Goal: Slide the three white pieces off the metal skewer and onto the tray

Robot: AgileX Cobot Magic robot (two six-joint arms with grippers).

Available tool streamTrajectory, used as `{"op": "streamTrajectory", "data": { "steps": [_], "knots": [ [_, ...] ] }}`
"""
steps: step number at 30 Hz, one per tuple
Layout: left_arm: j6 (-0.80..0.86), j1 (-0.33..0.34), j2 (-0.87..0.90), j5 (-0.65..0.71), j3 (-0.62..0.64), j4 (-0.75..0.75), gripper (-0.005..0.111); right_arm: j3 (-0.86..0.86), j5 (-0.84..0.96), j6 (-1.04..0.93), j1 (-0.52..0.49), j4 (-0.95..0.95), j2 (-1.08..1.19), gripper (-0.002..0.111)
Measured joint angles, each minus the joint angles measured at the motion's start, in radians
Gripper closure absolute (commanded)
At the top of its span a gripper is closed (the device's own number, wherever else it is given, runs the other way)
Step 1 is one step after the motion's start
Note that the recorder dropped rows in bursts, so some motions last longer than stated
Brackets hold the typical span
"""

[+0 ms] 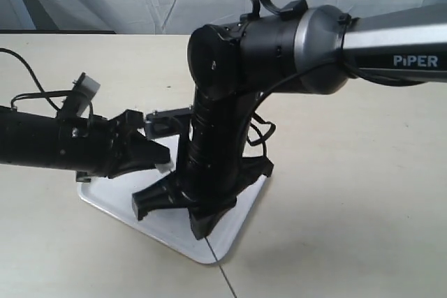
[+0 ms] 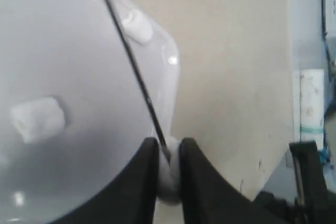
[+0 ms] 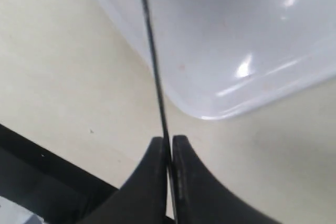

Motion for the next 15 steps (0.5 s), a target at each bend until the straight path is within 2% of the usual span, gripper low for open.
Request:
{"op": "streamTrajectory", "data": {
  "steps": [4, 9, 11, 12, 14, 15],
  "knots": [
    [-0.012, 0.073, 0.0, -0.07, 0.0, -0.053, 0.093, 0.086, 0.039, -0.011, 0.008, 0.015, -0.006, 0.109],
    [-0.012, 0.107, 0.0, -0.128, 0.0, -0.086, 0.092, 0.256, 0.111, 0.008, 0.01, -0.015, -0.032, 0.109],
    [-0.012, 0.107, 0.0, -0.131, 0.0, -0.086, 0.08, 0.317, 0.114, 0.011, 0.01, -0.043, -0.073, 0.109],
    [-0.012, 0.107, 0.0, -0.133, 0.0, -0.086, 0.068, 0.331, 0.114, 0.011, 0.01, -0.051, -0.087, 0.109],
    [-0.01, 0.107, 0.0, -0.129, 0.0, -0.082, 0.054, 0.347, 0.119, 0.011, 0.01, -0.078, -0.125, 0.109],
    [0.001, 0.107, 0.0, -0.12, 0.0, -0.074, 0.052, 0.347, 0.119, 0.014, 0.01, -0.087, -0.146, 0.109]
  ]
}}
